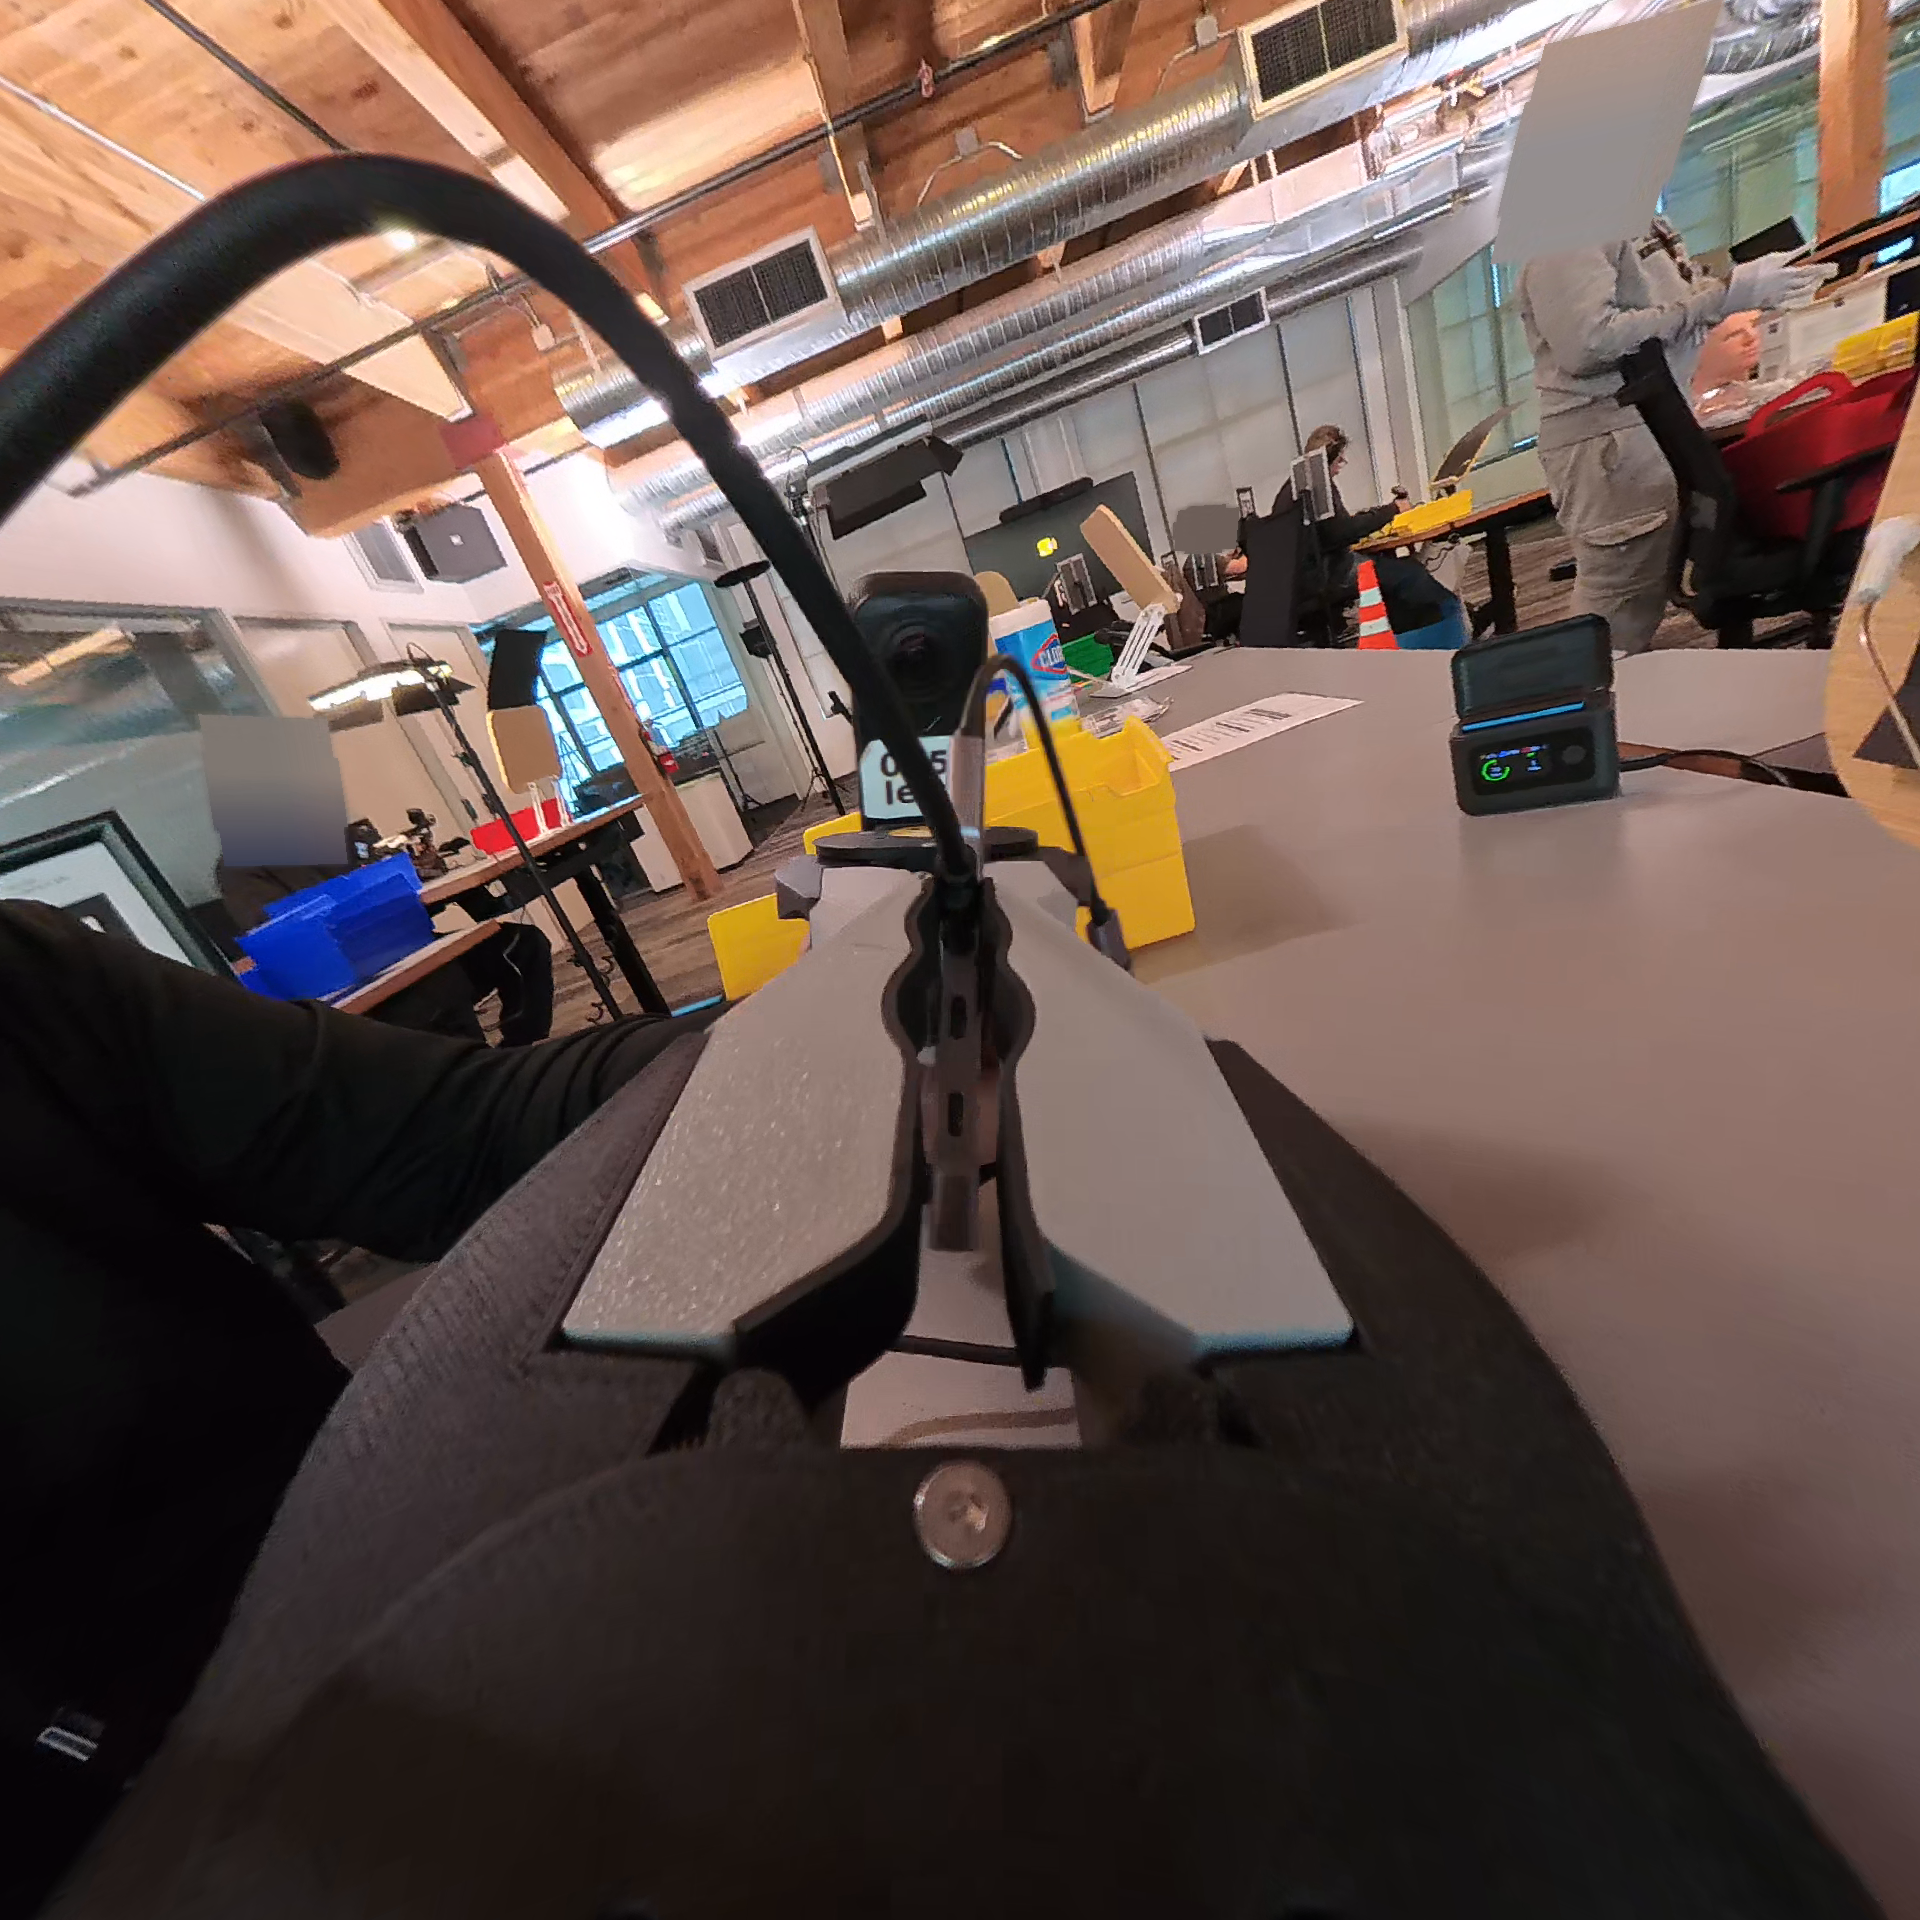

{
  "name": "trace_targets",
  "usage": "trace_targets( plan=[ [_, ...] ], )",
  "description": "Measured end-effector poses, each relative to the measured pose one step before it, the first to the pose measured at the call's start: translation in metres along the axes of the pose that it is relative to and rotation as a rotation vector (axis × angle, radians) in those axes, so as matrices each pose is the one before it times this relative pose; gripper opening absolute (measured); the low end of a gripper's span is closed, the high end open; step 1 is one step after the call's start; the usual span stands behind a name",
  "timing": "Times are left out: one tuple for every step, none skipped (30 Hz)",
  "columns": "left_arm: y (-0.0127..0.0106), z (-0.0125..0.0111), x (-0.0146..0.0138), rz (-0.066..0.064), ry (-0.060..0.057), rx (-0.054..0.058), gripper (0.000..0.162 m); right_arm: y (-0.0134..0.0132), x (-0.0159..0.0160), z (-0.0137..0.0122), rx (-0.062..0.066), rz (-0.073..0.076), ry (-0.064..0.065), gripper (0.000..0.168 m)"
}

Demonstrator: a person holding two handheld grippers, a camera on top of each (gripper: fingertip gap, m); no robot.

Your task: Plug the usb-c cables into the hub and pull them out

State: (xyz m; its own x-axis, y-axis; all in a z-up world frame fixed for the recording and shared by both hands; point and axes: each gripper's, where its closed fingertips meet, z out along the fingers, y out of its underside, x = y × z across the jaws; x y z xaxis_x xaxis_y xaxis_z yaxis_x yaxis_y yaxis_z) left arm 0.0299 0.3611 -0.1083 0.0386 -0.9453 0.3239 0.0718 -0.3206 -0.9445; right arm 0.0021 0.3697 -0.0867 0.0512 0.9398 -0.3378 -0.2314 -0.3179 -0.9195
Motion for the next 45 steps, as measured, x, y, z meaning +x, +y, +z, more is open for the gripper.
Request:
trace_targets(
  plan=[
    [0.00086,0.00056,-0.00061,-0.0038,0.0024,-0.0020,0.008,0.00066,0.00036,0.00044,-0.0014,0.0038,0.0008,0.003],
    [0.00108,0.00071,-0.00063,0.0034,-0.0017,-0.0054,0.008,0.00009,0.00015,0.00011,0.0004,0.0016,0.0001,0.003],
    [0.00018,0.00037,-0.00085,0.0105,-0.0051,-0.0064,0.007,0.00020,0.00040,0.00015,-0.0010,0.0045,0.0013,0.004],
    [0.00085,0.00035,-0.00182,0.0084,-0.0155,-0.0134,0.008,0.00044,0.00016,0.00035,-0.0022,0.0039,-0.0006,0.004],
    [0.00052,0.00042,-0.00022,0.0065,-0.0073,-0.0089,0.008,0.00002,-0.00034,0.00039,0.0020,0.0013,-0.0031,0.004],
    [-0.00041,0.00052,0.00050,-0.0002,-0.0019,0.0009,0.008,-0.00005,-0.00076,0.00040,0.0024,-0.0002,-0.0052,0.004],
    [-0.00063,0.00067,0.00126,-0.0084,0.0046,0.0023,0.008,0.00122,-0.00011,0.00074,-0.0057,-0.0005,-0.0019,0.004],
    [-0.00024,0.00093,0.00052,-0.0064,0.0001,0.0019,0.008,0.00212,-0.00029,0.00100,-0.0116,-0.0020,-0.0012,0.005],
    [0.00037,0.00085,0.00064,-0.0014,0.0019,-0.0004,0.008,0.00157,-0.00036,0.00097,-0.0076,-0.0031,-0.0004,0.005],
    [0.00028,0.00064,0.00024,-0.0024,0.0018,0.0007,0.008,0.00096,0.00023,0.00075,-0.0037,-0.0011,0.0038,0.005],
    [0.00014,0.00026,-0.00059,-0.0049,-0.0020,0.0020,0.007,0.00019,0.00089,0.00013,-0.0006,-0.0010,0.0072,0.005],
    [-0.00006,0.00003,-0.00048,-0.0064,0.0002,0.0026,0.007,0.00014,0.00071,0.00001,-0.0015,-0.0011,0.0048,0.005],
    [0.00009,0.00007,0.00056,-0.0038,0.0069,0.0022,0.007,0.00032,0.00023,0.00002,-0.0036,0.0040,-0.0009,0.004],
    [0.00009,-0.00005,0.00019,0.0011,0.0018,0.0009,0.007,0.00039,-0.00001,-0.00008,-0.0037,0.0079,-0.0032,0.004],
    [0.00031,0.00010,-0.00048,0.0115,-0.0083,0.0000,0.008,0.00013,0.00002,-0.00033,-0.0012,0.0086,-0.0034,0.004],
    [0.00040,0.00042,0.00021,0.0215,-0.0086,-0.0012,0.008,-0.00033,-0.00018,-0.00049,0.0025,0.0107,-0.0050,0.004],
    [0.00024,0.00044,0.00053,0.0260,-0.0088,-0.0013,0.010,-0.00064,-0.00047,-0.00043,0.0051,0.0110,-0.0072,0.004],
    [-0.00005,0.00050,0.00024,0.0262,-0.0108,0.0001,0.012,-0.00057,-0.00043,-0.00015,0.0054,0.0091,-0.0065,0.004],
    [-0.00038,0.00010,0.00030,0.0237,-0.0090,0.0047,0.012,-0.00078,-0.00073,0.00016,0.0074,0.0046,-0.0047,0.004],
    [-0.00104,0.00000,0.00035,0.0162,-0.0057,0.0110,0.012,-0.00067,-0.00164,0.00047,0.0060,0.0016,-0.0083,0.004],
    [-0.00101,-0.00018,0.00170,0.0146,0.0079,0.0088,0.011,-0.00034,-0.00284,0.00037,0.0055,-0.0041,-0.0173,0.004],
    [-0.00142,-0.00011,0.00212,0.0089,0.0111,0.0087,0.009,-0.00094,-0.00139,0.00032,0.0084,0.0019,-0.0059,0.005],
    [-0.00119,0.00018,-0.00049,0.0103,-0.0093,0.0075,0.009,-0.00080,-0.00014,0.00038,0.0049,0.0020,0.0034,0.005],
    [-0.00074,0.00026,-0.00144,0.0166,-0.0181,0.0079,0.008,-0.00027,0.00014,0.00006,-0.0033,-0.0022,0.0069,0.005],
    [-0.00018,0.00033,-0.00100,0.0137,-0.0140,0.0063,0.008,0.00030,0.00016,-0.00025,-0.0104,0.0012,0.0047,0.005],
    [0.00020,0.00049,0.00009,0.0064,-0.0028,0.0040,0.009,0.00039,-0.00023,-0.00077,-0.0098,0.0050,-0.0002,0.005],
    [0.00031,0.00071,0.00054,0.0034,0.0015,0.0037,0.009,0.00042,-0.00010,-0.00090,-0.0049,0.0065,-0.0016,0.004],
    [0.00072,0.00068,0.00016,0.0008,-0.0004,0.0013,0.009,0.00063,0.00059,-0.00087,-0.0027,0.0089,-0.0011,0.004],
    [0.00103,0.00065,-0.00029,0.0002,-0.0029,-0.0025,0.009,0.00040,0.00059,-0.00064,-0.0007,0.0069,-0.0014,0.004],
    [0.00069,0.00042,-0.00055,-0.0002,-0.0030,-0.0026,0.010,0.00005,0.00039,-0.00005,0.0018,0.0017,-0.0014,0.004],
    [-0.00033,-0.00011,-0.00048,0.0045,-0.0058,-0.0007,0.009,-0.00091,-0.00086,0.00039,0.0077,0.0007,-0.0080,0.004],
    [-0.00174,-0.00026,0.00054,0.0147,-0.0062,0.0065,0.009,-0.00184,-0.00182,0.00057,0.0127,0.0034,-0.0128,0.004],
    [-0.00311,0.00005,0.00097,0.0100,-0.0122,0.0166,0.009,-0.00229,-0.00243,0.00060,0.0138,0.0058,-0.0151,0.004],
    [-0.00304,0.00040,0.00100,-0.0102,-0.0098,0.0202,0.009,-0.00156,-0.00095,0.00008,0.0056,0.0043,-0.0031,0.004],
    [-0.00132,0.00059,-0.00032,-0.0188,-0.0150,0.0140,0.008,-0.00088,-0.00023,-0.00005,0.0030,0.0002,0.0030,0.004],
    [-0.00088,0.00059,0.00000,0.0000,-0.0157,0.0189,0.008,-0.00097,-0.00063,-0.00047,0.0085,0.0002,-0.0001,0.004],
    [-0.00044,0.00080,0.00054,0.0005,-0.0081,0.0149,0.008,-0.00066,0.00021,-0.00088,0.0107,0.0105,0.0008,0.003],
    [0.00058,0.00094,-0.00019,-0.0151,-0.0035,0.0058,0.008,-0.00054,0.00133,-0.00134,0.0159,0.0253,-0.0009,0.003],
    [0.00130,0.00093,-0.00084,-0.0262,0.0030,0.0043,0.009,-0.00049,0.00276,-0.00120,0.0232,0.0306,0.0022,0.003],
    [0.00162,0.00070,-0.00195,-0.0331,0.0024,0.0036,0.008,-0.00028,0.00346,-0.00098,0.0227,0.0309,0.0064,0.003],
    [0.00173,0.00060,-0.00252,-0.0239,-0.0001,0.0027,0.008,-0.00038,0.00332,-0.00079,0.0200,0.0213,0.0090,0.002],
    [0.00116,0.00027,-0.00224,-0.0189,-0.0012,0.0014,0.008,-0.00042,0.00225,-0.00013,0.0154,0.0104,0.0083,0.002],
    [0.00011,-0.00015,-0.00132,-0.0188,-0.0005,0.0055,0.008,-0.00056,0.00084,0.00047,0.0103,0.0017,0.0052,0.002],
    [-0.00093,-0.00018,-0.00013,-0.0079,-0.0023,0.0101,0.008,-0.00104,-0.00051,0.00051,0.0116,-0.0010,0.0005,0.001],
    [-0.00138,0.00012,0.00050,-0.0037,0.0001,0.0068,0.008,-0.00151,-0.00069,0.00031,0.0151,-0.0003,0.0006,0.001]
  ],
)
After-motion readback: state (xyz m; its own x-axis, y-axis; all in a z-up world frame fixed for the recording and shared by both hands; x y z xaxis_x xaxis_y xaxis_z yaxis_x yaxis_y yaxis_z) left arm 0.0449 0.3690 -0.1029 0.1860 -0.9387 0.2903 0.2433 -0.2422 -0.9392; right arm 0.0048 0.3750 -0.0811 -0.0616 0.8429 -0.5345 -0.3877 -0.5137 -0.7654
